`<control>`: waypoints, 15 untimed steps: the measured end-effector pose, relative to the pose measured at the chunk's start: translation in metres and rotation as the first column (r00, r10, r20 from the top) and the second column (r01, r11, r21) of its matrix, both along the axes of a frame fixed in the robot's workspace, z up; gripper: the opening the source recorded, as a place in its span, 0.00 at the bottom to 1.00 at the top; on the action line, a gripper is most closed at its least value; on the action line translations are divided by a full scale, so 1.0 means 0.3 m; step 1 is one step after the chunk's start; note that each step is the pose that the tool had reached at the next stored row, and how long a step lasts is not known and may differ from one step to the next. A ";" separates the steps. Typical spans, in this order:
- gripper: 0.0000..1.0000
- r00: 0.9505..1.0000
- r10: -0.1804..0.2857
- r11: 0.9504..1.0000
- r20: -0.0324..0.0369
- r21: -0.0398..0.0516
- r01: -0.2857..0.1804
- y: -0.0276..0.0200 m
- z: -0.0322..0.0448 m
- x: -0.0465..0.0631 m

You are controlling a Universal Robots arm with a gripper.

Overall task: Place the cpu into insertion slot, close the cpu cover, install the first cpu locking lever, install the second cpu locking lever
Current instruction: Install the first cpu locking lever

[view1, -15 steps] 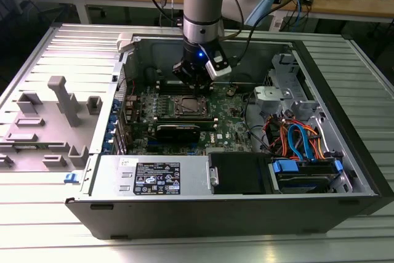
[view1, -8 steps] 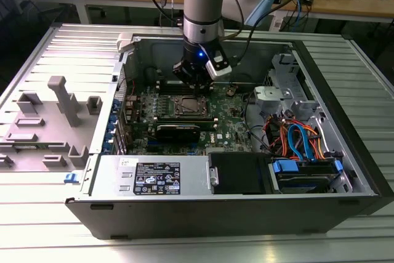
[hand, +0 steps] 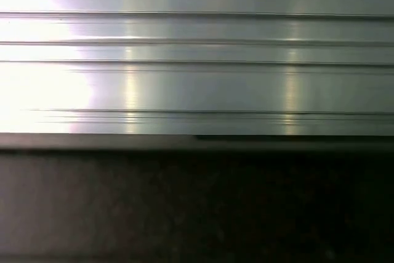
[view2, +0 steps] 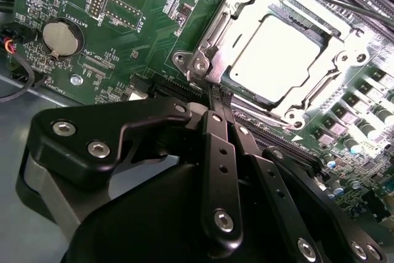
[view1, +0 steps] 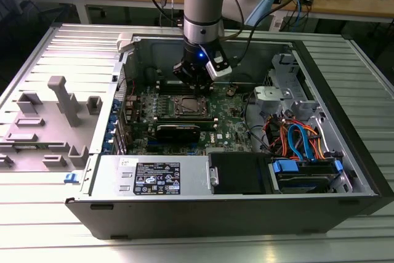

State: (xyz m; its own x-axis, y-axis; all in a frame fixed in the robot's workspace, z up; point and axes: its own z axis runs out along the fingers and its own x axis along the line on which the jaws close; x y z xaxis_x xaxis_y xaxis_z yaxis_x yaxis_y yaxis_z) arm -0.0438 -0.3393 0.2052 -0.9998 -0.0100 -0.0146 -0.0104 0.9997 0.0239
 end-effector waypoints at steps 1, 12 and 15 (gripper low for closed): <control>0.11 1.000 0.000 1.000 0.000 0.000 0.000 -0.001 -0.001 0.000; 0.11 1.000 0.000 1.000 0.000 0.000 0.000 -0.002 -0.008 0.000; 0.11 1.000 0.000 1.000 0.000 0.000 0.000 -0.002 -0.008 0.000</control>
State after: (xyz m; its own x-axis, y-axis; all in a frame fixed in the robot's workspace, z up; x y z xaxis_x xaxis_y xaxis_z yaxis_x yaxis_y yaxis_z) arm -0.0437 -0.3398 0.2027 -0.9998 -0.0100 -0.0148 -0.0103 0.9997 0.0242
